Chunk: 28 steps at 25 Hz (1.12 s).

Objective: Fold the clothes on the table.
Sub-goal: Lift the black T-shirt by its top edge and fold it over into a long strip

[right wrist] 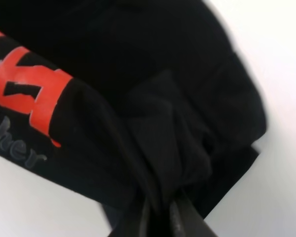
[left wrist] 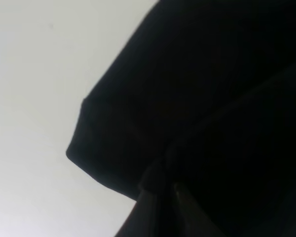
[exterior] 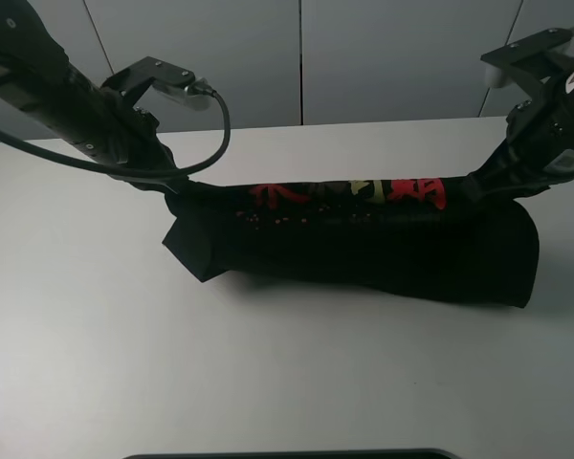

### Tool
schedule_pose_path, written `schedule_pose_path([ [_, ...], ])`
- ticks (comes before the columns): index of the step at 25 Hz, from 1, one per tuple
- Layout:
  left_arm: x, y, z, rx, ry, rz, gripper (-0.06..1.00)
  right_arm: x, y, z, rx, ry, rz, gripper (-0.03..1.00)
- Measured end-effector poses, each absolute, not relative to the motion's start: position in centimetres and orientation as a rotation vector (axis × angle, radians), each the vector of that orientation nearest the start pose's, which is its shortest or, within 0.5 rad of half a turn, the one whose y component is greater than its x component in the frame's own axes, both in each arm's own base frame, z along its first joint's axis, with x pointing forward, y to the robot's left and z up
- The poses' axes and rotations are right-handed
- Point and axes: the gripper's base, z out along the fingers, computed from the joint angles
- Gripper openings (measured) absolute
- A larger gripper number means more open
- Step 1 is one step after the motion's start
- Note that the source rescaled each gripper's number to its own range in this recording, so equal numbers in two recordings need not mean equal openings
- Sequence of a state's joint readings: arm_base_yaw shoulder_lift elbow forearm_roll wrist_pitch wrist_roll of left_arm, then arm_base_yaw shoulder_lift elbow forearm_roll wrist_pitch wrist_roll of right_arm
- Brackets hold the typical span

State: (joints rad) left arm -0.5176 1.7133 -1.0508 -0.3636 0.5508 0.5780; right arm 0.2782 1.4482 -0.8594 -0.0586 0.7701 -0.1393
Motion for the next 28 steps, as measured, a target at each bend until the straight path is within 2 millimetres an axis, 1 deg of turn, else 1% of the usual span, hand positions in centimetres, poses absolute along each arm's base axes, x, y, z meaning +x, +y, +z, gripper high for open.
schedule_pose_path([
  [2, 29.5, -18.5, 19.4, 1.046, 2.423, -0.311, 0.0, 26.2, 6.8, 21.1, -0.61, 2.75, -0.082, 0.0],
  [6, 30.8, -18.9, 17.4, 1.002, 2.398, -0.27, 0.01, 28.3, 6.6, 19.1, -0.581, 2.682, -0.182, 0.0],
  [8, 31.4, -19.0, 16.6, 0.978, 2.372, -0.247, 0.1, 29.0, 6.5, 18.2, -0.559, 2.663, -0.23, 0.02],
  [9, 31.6, -19.1, 16.5, 0.971, 2.36, -0.238, 0.21, 29.2, 6.4, 17.8, -0.561, 2.667, -0.253, 0.07],
  [10, 31.8, -19.1, 16.2, 0.965, 2.356, -0.232, 0.36, 29.3, 6.3, 17.5, -0.563, 2.672, -0.271, 0.19],
  [11, 31.9, -19.1, 16.2, 0.957, 2.347, -0.23, 0.55, 29.4, 6.3, 17.3, -0.559, 2.677, -0.279, 0.33],
  [13, 32.0, -19.1, 16.2, 0.908, 2.352, -0.242, 0.88, 29.5, 6.3, 17.2, -0.506, 2.684, -0.273, 0.78],
  [14, 32.0, -19.2, 16.2, 0.882, 2.357, -0.251, 0.94, 29.5, 6.3, 17.2, -0.47, 2.684, -0.27, 0.91],
  [15, 32.0, -19.2, 16.2, 0.866, 2.364, -0.259, 0.96, 29.5, 6.3, 17.2, -0.428, 2.685, -0.264, 0.95],
  [17, 31.9, -19.2, 16.2, 0.849, 2.389, -0.278, 0.98, 29.5, 6.2, 17.2, -0.354, 2.696, -0.253, 0.99],
  [21, 31.4, -19.5, 16.3, 0.858, 2.471, -0.344, 0.98, 29.2, 6.2, 17.1, -0.25, 2.74, -0.233, 0.99],
  [25, 31.4, -19.9, 17.0, 0.878, 2.52, -0.394, 0.98, 28.7, 6.4, 16.8, -0.129, 2.808, -0.177, 0.99],
  [28, 31.3, -20.1, 17.5, 0.893, 2.547, -0.421, 0.98, 28.5, 6.4, 16.7, -0.095, 2.83, -0.162, 0.99],
])
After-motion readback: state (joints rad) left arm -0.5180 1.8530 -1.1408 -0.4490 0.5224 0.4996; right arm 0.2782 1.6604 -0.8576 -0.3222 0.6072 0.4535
